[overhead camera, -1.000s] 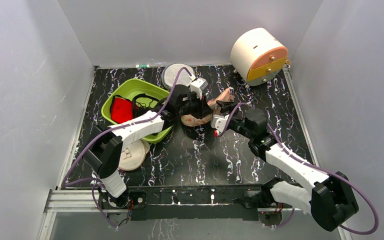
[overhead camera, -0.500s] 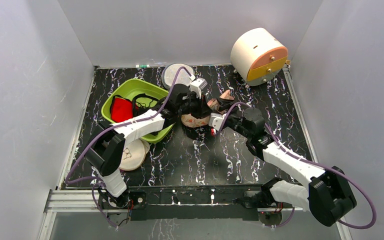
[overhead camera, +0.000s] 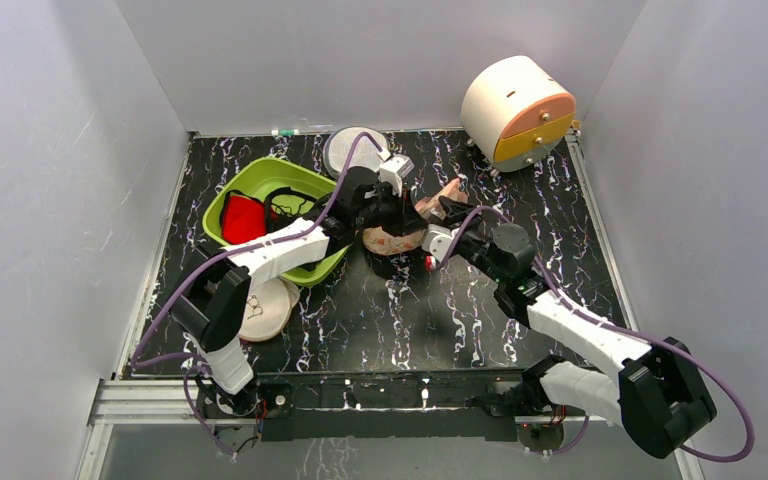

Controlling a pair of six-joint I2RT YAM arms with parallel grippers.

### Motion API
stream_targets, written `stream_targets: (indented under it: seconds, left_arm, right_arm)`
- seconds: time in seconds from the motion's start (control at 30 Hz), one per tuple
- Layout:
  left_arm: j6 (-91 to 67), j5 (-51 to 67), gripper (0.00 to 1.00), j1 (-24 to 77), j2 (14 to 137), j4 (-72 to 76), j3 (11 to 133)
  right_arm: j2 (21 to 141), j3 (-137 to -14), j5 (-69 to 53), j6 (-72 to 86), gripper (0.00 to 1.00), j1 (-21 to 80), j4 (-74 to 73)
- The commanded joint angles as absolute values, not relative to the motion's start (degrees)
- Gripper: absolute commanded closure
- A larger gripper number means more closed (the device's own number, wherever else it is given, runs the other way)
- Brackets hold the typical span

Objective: Unzip the laundry bag and remove the bra

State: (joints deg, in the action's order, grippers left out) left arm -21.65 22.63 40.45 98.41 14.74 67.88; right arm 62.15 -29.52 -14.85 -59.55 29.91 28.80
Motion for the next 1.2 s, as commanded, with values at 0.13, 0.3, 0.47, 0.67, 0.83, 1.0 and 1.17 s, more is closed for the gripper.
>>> stream_targets:
  seconds: [0.13,0.3,0.47,0.67,0.83,1.0,1.17]
  left_arm:
    - [-22.03,24.61,1.00,40.39,98.46,14.91,70.35]
    - [-22.06,24.93,1.00,40.34,98.51,14.90,70.41]
    - [-21.45,24.01,1.00,40.31,98.48,14.42,70.49]
    - [-20.84,23.21,1.00,40.34,98.30,13.90,70.57]
    - [-21.24,24.04,1.00,40.34,97.92,14.18,70.59]
    - [-21.45,24.54,1.00,40.34,98.18,14.44,70.44]
    - [-21.40,25.13,1.00,40.28,98.46,14.15,70.84]
  right_arm:
    - [59.70,-29.07,-13.29,-57.35,0.63,30.06,35.07]
    - [60.99,-29.27,-14.93,-57.60,0.67,30.05,34.00]
    - [59.18,-29.43,-15.60,-55.20,0.67,30.06,31.16]
    - [55.26,-31.82,-17.27,-46.81,0.66,30.06,17.31]
    - [51.81,-25.64,-15.08,-49.33,0.57,30.06,24.12]
    - [57.02,-29.24,-14.11,-56.02,0.56,30.04,24.13]
    - [60.33,-30.43,-12.28,-58.38,0.55,29.99,28.97]
